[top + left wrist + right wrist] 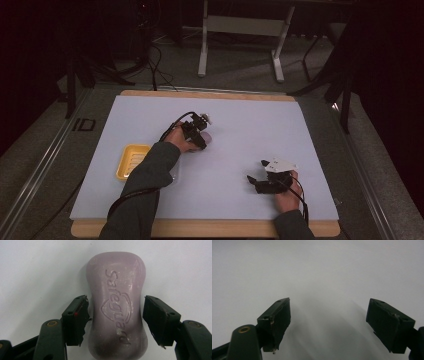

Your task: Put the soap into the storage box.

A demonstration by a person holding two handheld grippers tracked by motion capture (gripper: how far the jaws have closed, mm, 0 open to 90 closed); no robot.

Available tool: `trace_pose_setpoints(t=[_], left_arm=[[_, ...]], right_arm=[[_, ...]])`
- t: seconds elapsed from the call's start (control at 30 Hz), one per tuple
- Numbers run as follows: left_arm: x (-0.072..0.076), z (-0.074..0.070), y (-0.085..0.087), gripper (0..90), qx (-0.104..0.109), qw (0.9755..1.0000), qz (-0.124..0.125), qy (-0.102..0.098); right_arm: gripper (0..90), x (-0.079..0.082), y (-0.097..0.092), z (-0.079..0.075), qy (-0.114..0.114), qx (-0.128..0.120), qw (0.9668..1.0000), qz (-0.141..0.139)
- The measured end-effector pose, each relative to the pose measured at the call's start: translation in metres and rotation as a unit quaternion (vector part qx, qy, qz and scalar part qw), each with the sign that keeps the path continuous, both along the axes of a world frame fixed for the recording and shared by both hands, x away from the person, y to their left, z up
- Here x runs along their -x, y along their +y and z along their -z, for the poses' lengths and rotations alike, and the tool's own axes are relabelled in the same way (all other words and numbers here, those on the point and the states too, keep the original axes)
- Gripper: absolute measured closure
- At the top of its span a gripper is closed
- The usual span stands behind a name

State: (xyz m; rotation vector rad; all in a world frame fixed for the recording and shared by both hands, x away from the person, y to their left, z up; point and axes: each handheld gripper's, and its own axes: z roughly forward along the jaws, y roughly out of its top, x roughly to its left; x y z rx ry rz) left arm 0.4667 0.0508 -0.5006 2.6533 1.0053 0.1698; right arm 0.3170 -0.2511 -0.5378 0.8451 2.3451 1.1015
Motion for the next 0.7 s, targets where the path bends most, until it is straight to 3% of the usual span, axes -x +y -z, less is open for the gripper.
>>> trace_pose_setpoints(t=[0.4,0.7], left_arm=[[-0.0034,0.0014,-0.0026,46.6,-0.007,0.9998,0.006,0.014],[-0.0058,0.0006,-0.0051,47.6,-0.014,0.9997,0.005,0.019]], right_arm=[[19.4,0.0000,0.0004,0.0001,0.000,0.002,1.0000,-0.002],[19.3,0.0000,0.0005,0.0001,0.000,0.003,1.0000,-0.002]])
